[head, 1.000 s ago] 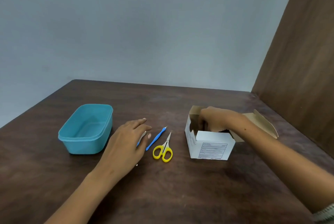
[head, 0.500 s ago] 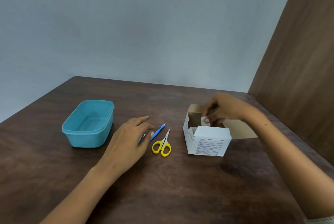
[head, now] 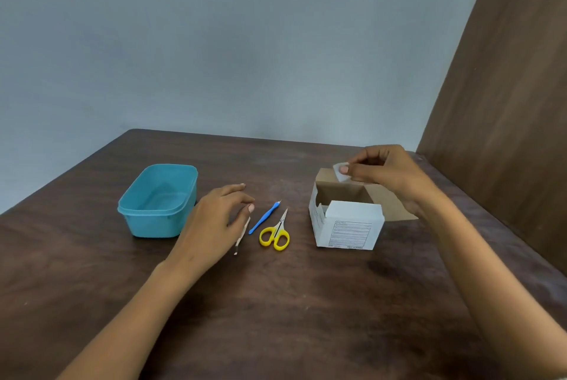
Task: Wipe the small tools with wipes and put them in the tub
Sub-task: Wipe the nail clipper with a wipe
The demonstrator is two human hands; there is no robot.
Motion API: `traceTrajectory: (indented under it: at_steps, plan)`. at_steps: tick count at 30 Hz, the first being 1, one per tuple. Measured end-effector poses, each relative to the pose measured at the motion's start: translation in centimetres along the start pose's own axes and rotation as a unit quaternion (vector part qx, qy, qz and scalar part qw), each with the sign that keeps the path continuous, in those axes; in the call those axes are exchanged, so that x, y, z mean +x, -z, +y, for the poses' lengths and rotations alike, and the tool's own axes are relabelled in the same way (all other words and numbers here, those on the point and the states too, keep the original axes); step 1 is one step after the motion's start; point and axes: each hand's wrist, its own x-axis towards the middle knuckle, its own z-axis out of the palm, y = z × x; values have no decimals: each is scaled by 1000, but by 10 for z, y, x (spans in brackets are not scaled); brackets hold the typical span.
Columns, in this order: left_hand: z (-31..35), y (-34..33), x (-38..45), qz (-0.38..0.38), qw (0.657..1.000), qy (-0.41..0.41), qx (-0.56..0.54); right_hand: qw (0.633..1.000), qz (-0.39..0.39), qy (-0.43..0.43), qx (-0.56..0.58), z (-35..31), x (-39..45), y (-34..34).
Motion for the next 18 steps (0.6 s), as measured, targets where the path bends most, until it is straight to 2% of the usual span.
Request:
traceTrajectory:
  at_steps: [3,7,13,18]
  plan:
    - [1,7,-1,25,999,26,4,994,-20,12,106,-11,-10,-28]
    - [-1,9,-3,26,997,66,25,991,-22,33,126,-14,-18,-82]
    - [-6,6,-7,20,993,98,62,991,69,113,-15,20,-18,-135]
    - [-13,2,-8,-5,987,126,95,979,83,138,-126,39,-22,-145]
